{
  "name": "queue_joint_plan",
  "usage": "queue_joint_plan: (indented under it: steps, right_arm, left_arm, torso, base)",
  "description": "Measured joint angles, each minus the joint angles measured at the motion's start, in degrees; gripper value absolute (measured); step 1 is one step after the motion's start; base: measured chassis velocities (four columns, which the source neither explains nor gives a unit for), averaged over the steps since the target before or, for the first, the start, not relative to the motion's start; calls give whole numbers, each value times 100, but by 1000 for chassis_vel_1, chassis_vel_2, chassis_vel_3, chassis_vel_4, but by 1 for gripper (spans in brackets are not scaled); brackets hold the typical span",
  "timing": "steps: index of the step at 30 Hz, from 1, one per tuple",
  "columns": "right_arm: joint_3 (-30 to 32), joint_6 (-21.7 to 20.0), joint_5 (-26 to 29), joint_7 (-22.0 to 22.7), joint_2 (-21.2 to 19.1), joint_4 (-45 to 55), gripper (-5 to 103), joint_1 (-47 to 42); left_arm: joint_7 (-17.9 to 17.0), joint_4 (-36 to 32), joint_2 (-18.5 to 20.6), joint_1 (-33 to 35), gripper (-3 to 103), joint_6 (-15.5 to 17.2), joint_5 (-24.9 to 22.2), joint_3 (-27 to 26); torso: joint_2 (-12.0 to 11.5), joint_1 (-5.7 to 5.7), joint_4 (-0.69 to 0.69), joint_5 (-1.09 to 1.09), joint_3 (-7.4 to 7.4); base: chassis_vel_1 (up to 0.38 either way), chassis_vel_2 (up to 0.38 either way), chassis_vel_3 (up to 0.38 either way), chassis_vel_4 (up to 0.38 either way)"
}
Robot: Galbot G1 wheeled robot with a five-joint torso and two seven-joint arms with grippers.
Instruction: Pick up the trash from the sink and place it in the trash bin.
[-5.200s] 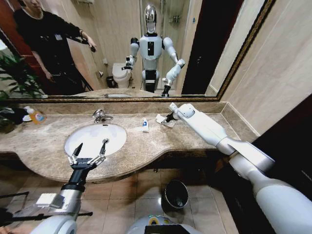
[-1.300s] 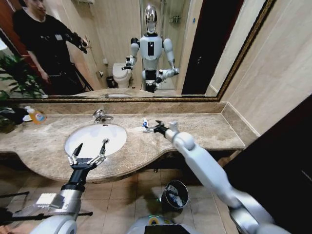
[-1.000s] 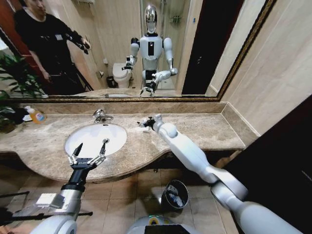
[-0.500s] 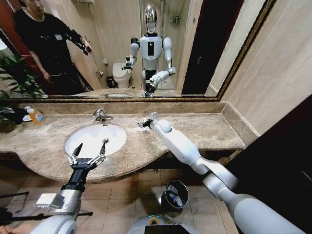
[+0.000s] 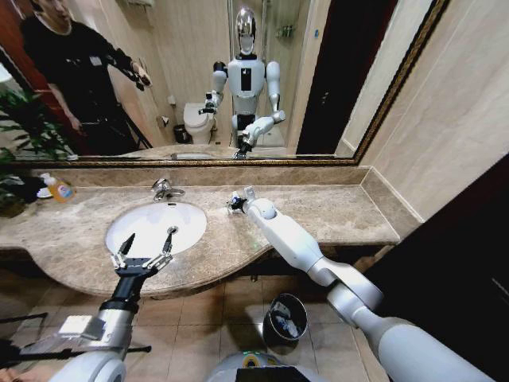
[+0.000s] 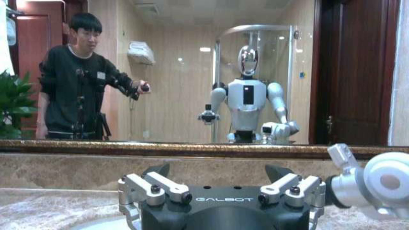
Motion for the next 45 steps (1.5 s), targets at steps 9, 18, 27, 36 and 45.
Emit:
queue_joint_plan:
  steps: [9, 18, 27, 36, 45]
  right_arm:
    - [155, 202, -367, -189, 266, -592, 62, 157]
    - [238, 309, -633, -347, 425, -987, 51, 299]
    - [244, 337, -672, -359, 379, -952, 27, 311]
    - [238, 304, -646, -470, 268, -892, 65, 368]
    - [276, 304, -611, -509, 355, -1094, 96, 422]
  left_arm:
    - [0, 0, 0, 0, 100, 0, 0, 0]
    - [0, 0, 0, 0, 100, 0, 0, 0]
    - [0, 0, 0, 0, 100, 0, 0, 0]
    - [0, 0, 0, 0, 100, 0, 0, 0]
    - [0, 0, 0, 0, 100, 0, 0, 0]
  torso:
    - [0, 0, 0, 0, 0]
    - [0, 0, 0, 0, 0]
    - [0, 0, 0, 0, 0]
    - [0, 0, 0, 0, 0]
    - [0, 0, 0, 0, 0]
  base:
    - [0, 0, 0, 0]
    - [0, 0, 0, 0]
    - [0, 0, 0, 0]
    - [0, 0, 0, 0]
    - [0, 0, 0, 0]
